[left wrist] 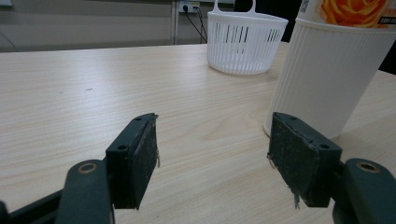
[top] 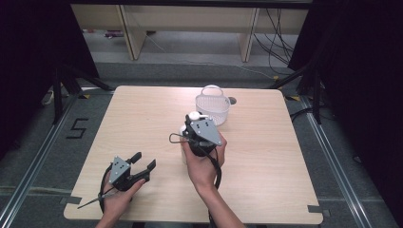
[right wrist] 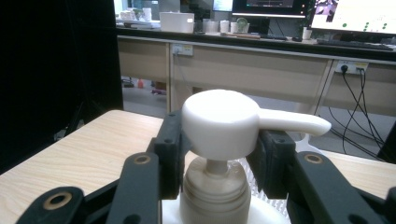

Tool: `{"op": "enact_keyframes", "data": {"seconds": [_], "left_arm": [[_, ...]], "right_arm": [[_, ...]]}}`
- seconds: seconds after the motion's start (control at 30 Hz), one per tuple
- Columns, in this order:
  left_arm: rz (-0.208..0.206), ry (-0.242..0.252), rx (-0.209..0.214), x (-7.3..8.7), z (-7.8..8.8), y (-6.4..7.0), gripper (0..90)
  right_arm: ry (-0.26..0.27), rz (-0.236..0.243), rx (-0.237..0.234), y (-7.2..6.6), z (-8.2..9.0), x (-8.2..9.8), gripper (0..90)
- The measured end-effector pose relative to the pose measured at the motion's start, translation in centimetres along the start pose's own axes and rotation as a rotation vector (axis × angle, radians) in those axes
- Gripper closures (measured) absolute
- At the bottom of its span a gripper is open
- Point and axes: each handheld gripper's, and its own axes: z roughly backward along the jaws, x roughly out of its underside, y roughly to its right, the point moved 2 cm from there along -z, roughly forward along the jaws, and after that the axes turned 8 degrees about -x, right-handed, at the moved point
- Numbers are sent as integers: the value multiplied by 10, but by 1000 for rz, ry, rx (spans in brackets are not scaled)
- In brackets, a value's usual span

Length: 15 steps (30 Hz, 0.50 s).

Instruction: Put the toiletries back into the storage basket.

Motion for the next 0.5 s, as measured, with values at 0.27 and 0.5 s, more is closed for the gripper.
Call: {"op": "enact_keyframes", "data": {"seconds": [0.27,0.5], "left_arm": [[1,0,-1,0,0,0,321],[2,0,-2,0,0,0,321]], "right_arm": [[51,9,-1,14,8,-7,600],[80,47,19,29,12,-18,601]]}}
